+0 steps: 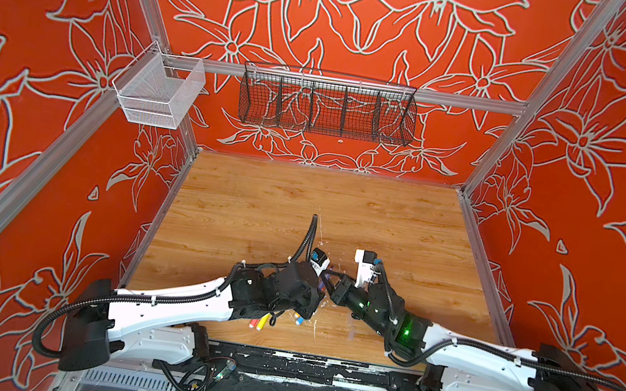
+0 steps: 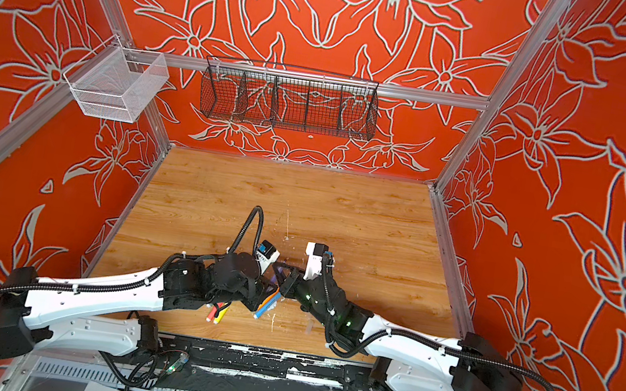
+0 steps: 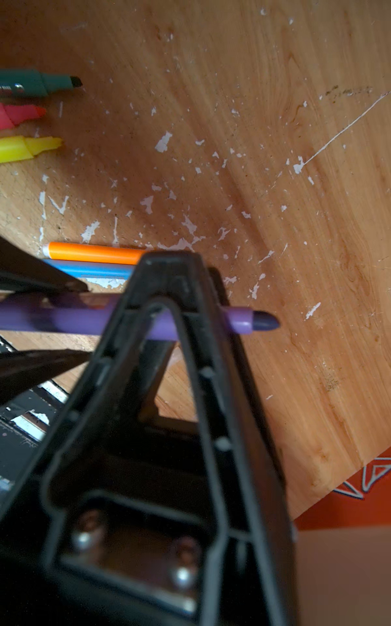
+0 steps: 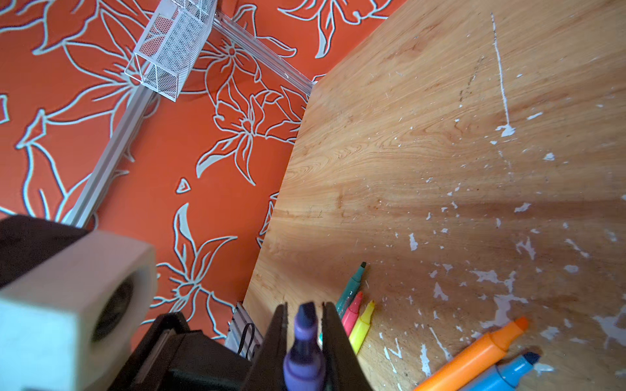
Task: Insert the pens into the pen caps
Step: 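Lift the purple marker upright with the left gripper while the right gripper approaches it, then hold the purple marker up while the right gripper moves to the caps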
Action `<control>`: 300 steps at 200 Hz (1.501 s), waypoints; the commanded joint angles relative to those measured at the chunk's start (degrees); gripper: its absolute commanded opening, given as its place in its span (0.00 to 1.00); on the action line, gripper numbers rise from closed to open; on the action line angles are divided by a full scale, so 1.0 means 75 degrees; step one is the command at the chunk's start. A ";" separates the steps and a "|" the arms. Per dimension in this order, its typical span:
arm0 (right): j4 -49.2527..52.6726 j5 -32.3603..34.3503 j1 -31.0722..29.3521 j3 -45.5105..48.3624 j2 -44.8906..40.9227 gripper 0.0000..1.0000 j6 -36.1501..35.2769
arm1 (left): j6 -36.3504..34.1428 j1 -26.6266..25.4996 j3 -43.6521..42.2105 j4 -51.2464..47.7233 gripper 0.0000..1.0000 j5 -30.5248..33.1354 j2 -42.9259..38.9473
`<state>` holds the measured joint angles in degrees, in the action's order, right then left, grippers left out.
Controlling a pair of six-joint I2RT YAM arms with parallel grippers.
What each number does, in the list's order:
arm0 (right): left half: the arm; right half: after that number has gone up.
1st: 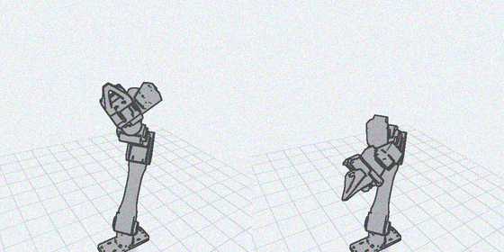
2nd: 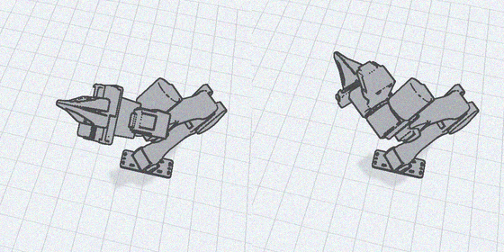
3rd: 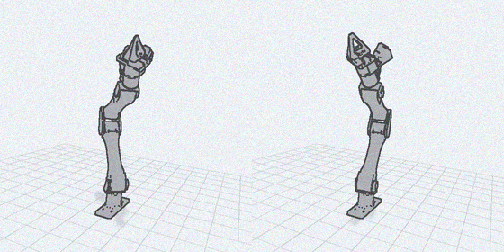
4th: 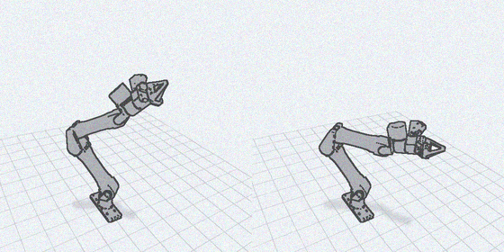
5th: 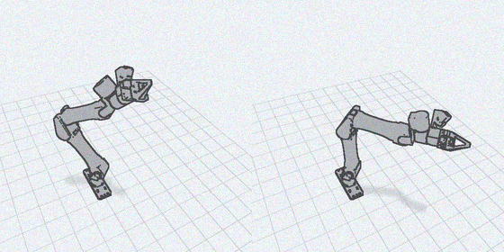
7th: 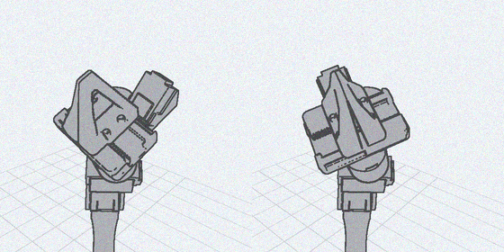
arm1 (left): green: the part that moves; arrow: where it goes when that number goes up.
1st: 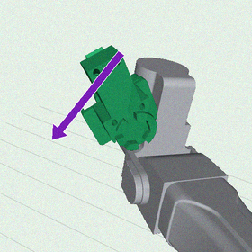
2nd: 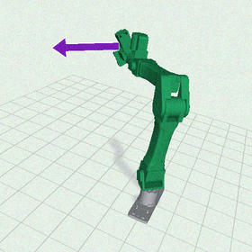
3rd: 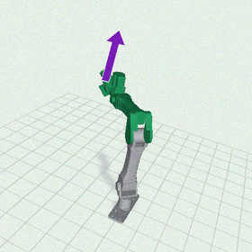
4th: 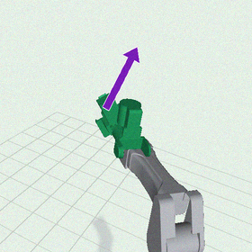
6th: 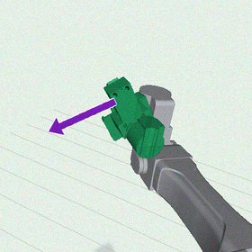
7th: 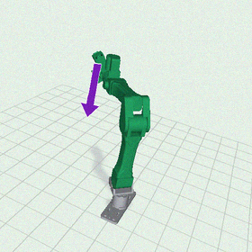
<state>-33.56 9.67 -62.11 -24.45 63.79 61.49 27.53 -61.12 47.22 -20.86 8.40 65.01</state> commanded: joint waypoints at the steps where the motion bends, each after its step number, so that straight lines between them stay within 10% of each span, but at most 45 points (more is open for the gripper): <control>1: -0.0554 0.0417 -0.0137 0.0208 0.0086 0.02 0.0359 | -0.0121 0.0052 -0.0167 0.0395 0.28 0.0221 -0.0107; 166: -0.1595 0.0883 -0.0337 0.0558 0.0555 0.02 0.1011 | -0.0219 0.0075 -0.0545 0.0895 0.10 0.0239 -0.0119; 174: -0.1584 0.0907 -0.0338 0.0576 0.0531 0.08 0.0996 | -0.0205 0.0075 -0.0548 0.0875 0.06 0.0298 -0.0137; 195: -0.1394 0.0899 -0.0342 0.0505 0.0327 0.63 0.0617 | -0.0027 0.0159 -0.0436 0.0645 0.00 0.0466 -0.0142; 217: 0.0577 0.1117 -0.0342 0.0129 -0.0458 0.79 0.0132 | 0.0508 0.0322 0.0005 -0.0164 0.00 0.0807 -0.0229; 300: 0.9383 0.1895 -0.0704 -0.2306 -0.1621 0.72 -0.1552 | 0.1127 0.2106 0.1793 -0.2260 0.00 0.1460 0.0180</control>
<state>12.23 21.28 -64.73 -38.57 48.14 52.80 34.98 -47.46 58.76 -32.88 14.63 63.81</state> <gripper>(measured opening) 0.731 0.140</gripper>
